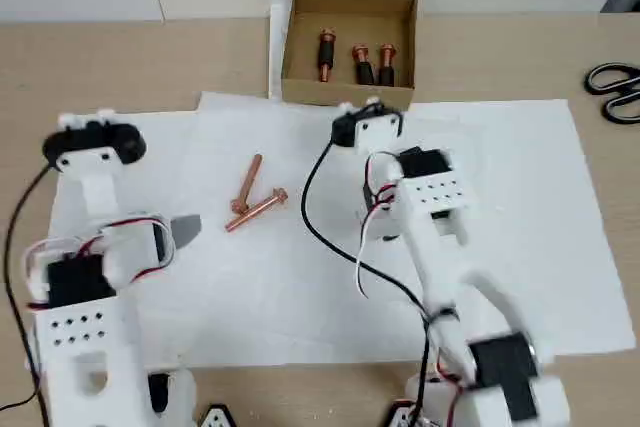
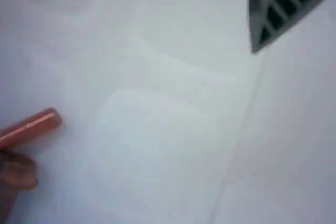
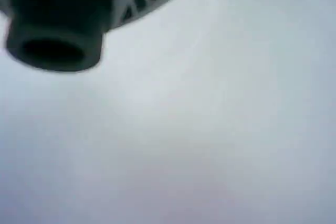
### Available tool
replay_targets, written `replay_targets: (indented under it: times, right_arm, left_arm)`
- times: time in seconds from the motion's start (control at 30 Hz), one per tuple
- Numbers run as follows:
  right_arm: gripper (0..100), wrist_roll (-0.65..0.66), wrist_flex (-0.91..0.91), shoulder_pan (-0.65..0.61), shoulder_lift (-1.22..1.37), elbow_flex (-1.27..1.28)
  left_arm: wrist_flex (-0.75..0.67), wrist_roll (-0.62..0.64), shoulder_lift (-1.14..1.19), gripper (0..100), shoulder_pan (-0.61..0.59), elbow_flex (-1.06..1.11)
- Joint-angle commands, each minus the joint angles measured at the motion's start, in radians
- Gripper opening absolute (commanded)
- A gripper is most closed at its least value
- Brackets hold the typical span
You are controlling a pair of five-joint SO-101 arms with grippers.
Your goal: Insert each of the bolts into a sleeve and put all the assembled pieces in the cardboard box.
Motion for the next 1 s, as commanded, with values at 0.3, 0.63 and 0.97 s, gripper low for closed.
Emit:
replay_targets:
  times: [0.3,0.63,0.97]
  right_arm:
    - [0.4,0.046,0.186,0.105,-0.286,-0.140]
    - [0.4,0.048,0.193,0.160,-0.286,-0.140]
    - [0.4,0.043,0.193,0.157,-0.285,-0.140]
  left_arm:
    - [0.124,-0.086,0.582,32,0.292,-0.473]
    - [0.083,-0.381,0.928,32,0.425,-0.639]
    - [-0.071,-0.468,1.082,32,0.437,-0.639]
